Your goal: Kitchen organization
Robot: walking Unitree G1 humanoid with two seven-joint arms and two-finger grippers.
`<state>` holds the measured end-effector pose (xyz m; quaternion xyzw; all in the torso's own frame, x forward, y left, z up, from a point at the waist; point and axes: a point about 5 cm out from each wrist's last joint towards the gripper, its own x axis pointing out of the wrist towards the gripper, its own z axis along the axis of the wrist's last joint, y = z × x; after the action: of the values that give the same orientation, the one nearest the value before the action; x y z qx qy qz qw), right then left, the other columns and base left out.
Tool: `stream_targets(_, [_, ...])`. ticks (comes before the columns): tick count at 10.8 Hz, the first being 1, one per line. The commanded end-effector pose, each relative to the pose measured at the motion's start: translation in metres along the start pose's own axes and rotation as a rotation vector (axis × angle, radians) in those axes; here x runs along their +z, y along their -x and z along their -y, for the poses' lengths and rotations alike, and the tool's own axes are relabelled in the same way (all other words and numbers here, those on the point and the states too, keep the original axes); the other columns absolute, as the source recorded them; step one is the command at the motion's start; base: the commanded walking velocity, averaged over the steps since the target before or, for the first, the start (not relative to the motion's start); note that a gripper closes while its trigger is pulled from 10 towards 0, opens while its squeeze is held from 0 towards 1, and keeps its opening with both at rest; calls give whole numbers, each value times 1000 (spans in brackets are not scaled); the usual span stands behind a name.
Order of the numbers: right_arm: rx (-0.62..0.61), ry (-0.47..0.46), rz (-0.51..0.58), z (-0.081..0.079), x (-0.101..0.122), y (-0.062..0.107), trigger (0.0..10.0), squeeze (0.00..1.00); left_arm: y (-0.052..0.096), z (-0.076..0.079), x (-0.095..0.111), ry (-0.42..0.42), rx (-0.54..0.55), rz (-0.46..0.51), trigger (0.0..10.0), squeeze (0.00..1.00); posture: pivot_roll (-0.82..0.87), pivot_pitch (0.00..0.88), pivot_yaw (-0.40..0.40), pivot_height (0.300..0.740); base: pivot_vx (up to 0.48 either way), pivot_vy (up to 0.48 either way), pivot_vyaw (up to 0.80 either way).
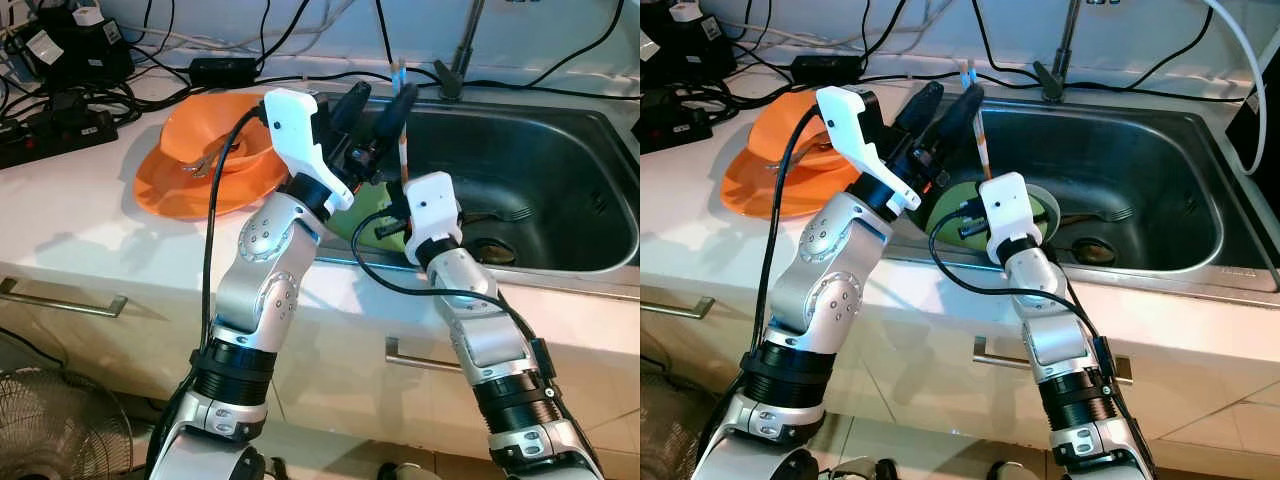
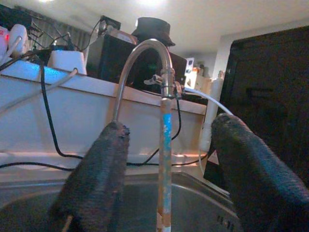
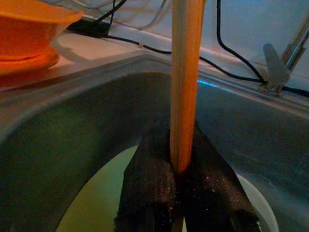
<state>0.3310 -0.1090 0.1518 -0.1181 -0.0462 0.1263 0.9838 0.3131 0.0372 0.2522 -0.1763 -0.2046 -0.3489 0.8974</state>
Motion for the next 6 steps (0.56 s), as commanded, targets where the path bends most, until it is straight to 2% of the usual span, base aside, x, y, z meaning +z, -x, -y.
stream_targets(1, [-22, -26, 17, 4, 5, -4, 0, 0, 2, 2, 0, 4, -12, -4, 10000, 1000, -1, 74, 40, 740, 0, 0, 0])
stream_targets(2, [-34, -35, 14, 6, 5, -5, 0, 0, 2, -1, 2, 8, 8, 11, 10000, 1000, -2, 67, 40, 740, 0, 0, 0])
stream_targets(3, [-53, -48, 11, 11, 4, -6, 0, 0, 2, -9, 7, 50, 62, 53, 10000, 0, -9, 61, 43, 740, 0, 0, 0])
stream_targets(4, [-71, -48, 10, 15, 3, -7, 0, 0, 5, -14, 8, 79, 95, 68, 10000, 0, -10, 51, 44, 740, 0, 0, 0])
stream_targets(6, [-99, -44, -12, 24, -1, -10, 0, 0, 12, -20, 4, 60, 126, 45, 10000, 0, -4, 61, 38, 740, 0, 0, 0])
